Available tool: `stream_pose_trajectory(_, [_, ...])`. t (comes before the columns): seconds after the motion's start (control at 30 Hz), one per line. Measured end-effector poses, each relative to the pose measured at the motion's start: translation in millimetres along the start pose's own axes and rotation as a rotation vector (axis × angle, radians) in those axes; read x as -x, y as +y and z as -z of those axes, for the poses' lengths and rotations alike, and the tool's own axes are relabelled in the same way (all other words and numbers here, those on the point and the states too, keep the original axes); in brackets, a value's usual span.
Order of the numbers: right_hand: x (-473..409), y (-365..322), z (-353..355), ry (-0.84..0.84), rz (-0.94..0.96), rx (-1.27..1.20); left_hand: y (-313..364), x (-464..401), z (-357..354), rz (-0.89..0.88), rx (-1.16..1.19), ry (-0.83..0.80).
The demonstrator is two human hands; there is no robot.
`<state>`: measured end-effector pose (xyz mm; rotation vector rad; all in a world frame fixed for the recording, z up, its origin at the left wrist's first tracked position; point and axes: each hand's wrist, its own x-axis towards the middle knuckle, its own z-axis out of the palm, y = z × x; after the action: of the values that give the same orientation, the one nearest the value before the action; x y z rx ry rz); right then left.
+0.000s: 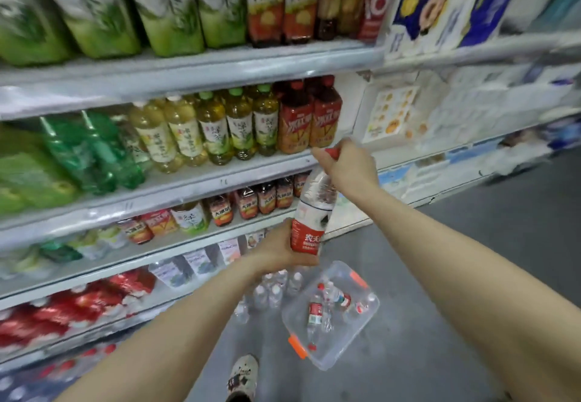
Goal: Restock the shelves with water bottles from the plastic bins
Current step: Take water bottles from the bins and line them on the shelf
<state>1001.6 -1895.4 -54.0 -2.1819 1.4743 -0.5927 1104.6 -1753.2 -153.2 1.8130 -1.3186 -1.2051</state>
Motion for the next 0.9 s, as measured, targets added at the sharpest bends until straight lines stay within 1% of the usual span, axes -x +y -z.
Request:
stream_pose_trajectory(0.13, [2.3,-65.7,21.0,0.091,0.118,0.029,26.5,42.9,34.4,-0.009,-0.098,0.362])
stream_pose_trajectory(0.2, [2.1,-98.6,27.3,0.105,0.19,0.036,32.9,60.8,55.9,-0.008,-0.162,0.499])
stream_pose_trajectory(0.3, [3.8,-157.6,39.7,0.083,0.33,0.016,41.5,87.3,95.0,-0.02,-0.177,0.658])
stream_pose_trajectory(0.43, [8.8,-246.4,51.7,0.026,0.554,-0.021,50.7,135.3,155.5,-0.031,-0.076,0.776])
stream_pose_trajectory(0.53, [17.6,-318.6,60.6,0.016,0.737,-0.094,58.2,179.6,207.2,-0.074,-0.067,0.863])
stream_pose_trajectory(0.63, [27.9,-389.9,71.6,0.061,0.911,-0.084,67.3,224.6,266.1,-0.117,-0.039,0.919])
stream_pose_trajectory(0.77, [26.8,-485.2,69.7,0.179,1.089,-0.049,78.8,284.9,356.4,-0.183,-0.041,1.025])
stream_pose_trajectory(0.83, [25.2,-530.7,66.9,0.229,1.135,-0.073,85.3,315.2,405.1,-0.211,-0.042,1.083])
stream_pose_trajectory(0.9, [23.0,-573.0,63.7,0.279,1.132,-0.087,92.6,342.7,454.1,-0.226,-0.055,1.117])
